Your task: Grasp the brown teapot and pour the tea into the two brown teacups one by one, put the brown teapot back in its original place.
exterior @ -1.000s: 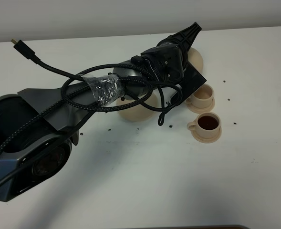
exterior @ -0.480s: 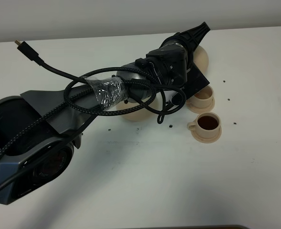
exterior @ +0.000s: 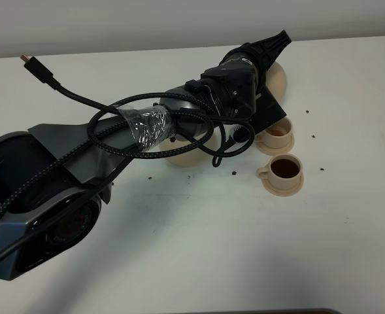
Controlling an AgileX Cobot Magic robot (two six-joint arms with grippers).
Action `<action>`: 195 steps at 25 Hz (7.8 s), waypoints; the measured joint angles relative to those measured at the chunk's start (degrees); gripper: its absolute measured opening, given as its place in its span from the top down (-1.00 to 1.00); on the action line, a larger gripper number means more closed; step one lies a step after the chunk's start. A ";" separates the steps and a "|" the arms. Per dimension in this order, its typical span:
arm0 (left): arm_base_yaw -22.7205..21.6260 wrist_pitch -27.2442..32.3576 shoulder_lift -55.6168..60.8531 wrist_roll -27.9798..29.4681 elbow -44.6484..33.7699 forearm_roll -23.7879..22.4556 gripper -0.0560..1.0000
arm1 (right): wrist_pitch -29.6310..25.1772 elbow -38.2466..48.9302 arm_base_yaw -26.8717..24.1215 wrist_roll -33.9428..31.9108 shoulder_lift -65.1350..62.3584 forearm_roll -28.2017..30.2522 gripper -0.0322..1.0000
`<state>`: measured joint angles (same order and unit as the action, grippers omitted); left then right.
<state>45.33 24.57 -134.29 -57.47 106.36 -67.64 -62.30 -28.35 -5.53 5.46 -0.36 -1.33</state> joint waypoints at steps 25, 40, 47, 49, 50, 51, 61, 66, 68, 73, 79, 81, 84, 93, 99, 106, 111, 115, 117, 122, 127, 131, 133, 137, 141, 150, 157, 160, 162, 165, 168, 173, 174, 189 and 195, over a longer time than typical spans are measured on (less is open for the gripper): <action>0.60 -2.06 0.00 -4.39 0.00 -3.90 0.64 | 0.00 0.00 0.00 0.00 0.00 0.00 -0.08; 1.17 -2.24 0.00 -7.10 0.00 -4.93 0.64 | 0.00 0.00 0.00 0.00 0.00 0.00 -0.08; 1.17 -2.30 0.00 -7.55 0.00 -5.06 0.64 | 0.00 0.00 0.00 0.00 0.00 0.00 -0.08; 1.17 -2.30 0.00 -8.16 0.00 -5.06 0.64 | 0.00 0.00 0.00 0.00 0.00 0.00 -0.08; 1.17 -2.36 0.00 -8.46 0.00 -5.06 0.64 | 0.00 0.00 0.00 0.00 0.00 0.00 -0.08; 1.17 -2.35 0.00 -8.61 0.00 -5.06 0.64 | 0.00 0.00 0.00 0.00 0.00 0.00 -0.08; 1.17 -3.31 0.00 -8.86 0.00 -5.12 0.64 | 0.00 0.00 0.00 0.00 0.00 0.00 -0.08; 1.17 -3.56 0.00 -8.86 0.00 -5.12 0.64 | 0.00 0.00 0.00 0.00 0.00 0.00 -0.08; 1.17 -3.68 0.00 -8.86 0.00 -5.12 0.64 | 0.00 0.00 0.00 0.00 0.00 0.00 -0.08; 1.17 -3.68 0.00 -8.86 0.00 -5.12 0.64 | 0.00 0.00 0.00 0.00 0.00 0.00 -0.08; 1.17 -3.82 0.00 -8.86 0.00 -6.18 0.64 | 0.00 0.00 0.00 0.00 0.00 0.00 -0.08; 1.17 -3.85 0.00 -8.86 0.00 -7.25 0.64 | 0.00 0.00 0.00 0.00 0.00 0.00 -0.08; 1.17 -3.97 0.00 -8.86 0.00 -7.46 0.64 | 0.00 0.00 0.00 0.00 0.00 0.00 -0.08; 1.17 -4.98 0.00 -8.86 0.00 -7.56 0.64 | 0.00 0.00 0.00 0.00 0.00 0.00 -0.08; 1.17 -5.29 0.00 -9.15 0.00 -7.93 0.64 | 0.00 0.00 0.00 0.00 0.00 0.00 -0.08; 1.17 -7.13 0.00 -11.27 0.00 -8.30 0.64 | 0.00 0.00 0.00 0.00 0.00 0.00 -0.08; 1.17 -7.60 0.00 -11.57 0.00 -8.93 0.64 | 0.00 0.00 0.00 0.00 0.00 0.00 -0.08; 1.17 -7.66 0.00 -11.57 0.00 -10.39 0.64 | 0.00 0.00 0.00 0.00 0.00 0.00 -0.08; 1.17 -7.88 0.00 -11.57 0.00 -10.45 0.64 | 0.00 0.00 0.00 0.00 0.00 0.00 -0.08; 1.17 -8.44 0.00 -12.64 0.00 -10.51 0.64 | 0.00 0.00 0.00 0.00 0.00 0.00 -0.08; 1.17 -8.87 0.00 -14.46 0.00 -10.51 0.64 | 0.00 0.00 0.00 0.00 0.00 0.00 -0.08; 1.17 -9.07 0.00 -15.25 0.00 -10.51 0.64 | 0.00 0.00 0.00 0.00 0.00 0.00 -0.08; 1.17 -9.11 0.00 -16.10 0.00 -10.51 0.64 | 0.00 0.00 0.00 0.00 0.00 0.00 -0.08; 1.17 -9.18 0.00 -17.32 0.00 -10.51 0.64 | 0.00 0.00 0.00 0.00 0.00 0.00 -0.08; 1.17 -9.32 0.00 -18.56 0.00 -10.56 0.64 | 0.00 0.00 0.00 0.00 0.00 0.00 -0.08; 1.17 -10.47 0.00 -20.18 0.00 -10.56 0.64 | 0.00 0.00 0.00 0.00 0.00 0.00 -0.08; 1.17 -11.08 0.00 -21.98 0.00 -10.56 0.64 | 0.00 0.00 0.00 0.00 0.00 0.00 -0.08; 1.17 -11.37 0.00 -22.56 0.00 -10.56 0.64 | 0.00 0.00 0.00 0.00 0.00 0.00 -0.08; 1.17 -11.57 0.00 -23.14 0.00 -10.56 0.64 | 0.00 0.00 0.00 0.00 0.00 0.00 -0.08; 1.17 -12.16 0.00 -24.09 0.00 -10.56 0.64 | 0.00 0.00 0.00 0.00 0.00 0.00 -0.08; 1.17 -12.73 0.00 -24.78 0.00 -10.56 0.64 | 0.00 0.00 0.00 0.00 0.00 0.00 -0.08; 1.17 -13.16 0.00 -26.20 0.00 -10.56 0.64 | 0.00 0.00 0.00 0.00 0.00 0.00 -0.08; 1.17 -13.24 0.00 -26.38 0.00 -10.56 0.64 | 0.00 0.00 0.00 0.00 0.00 0.00 -0.08; 1.17 -13.95 0.00 -28.10 0.00 -10.62 0.64 | 0.00 0.00 0.00 0.00 0.00 0.00 -0.08; 1.17 -14.12 0.00 -28.10 0.00 -10.62 0.64 | 0.00 0.00 0.00 0.00 0.00 0.00 -0.08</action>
<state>46.50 10.45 -134.29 -85.58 106.36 -78.26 -62.30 -28.35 -5.53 5.46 -0.36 -1.33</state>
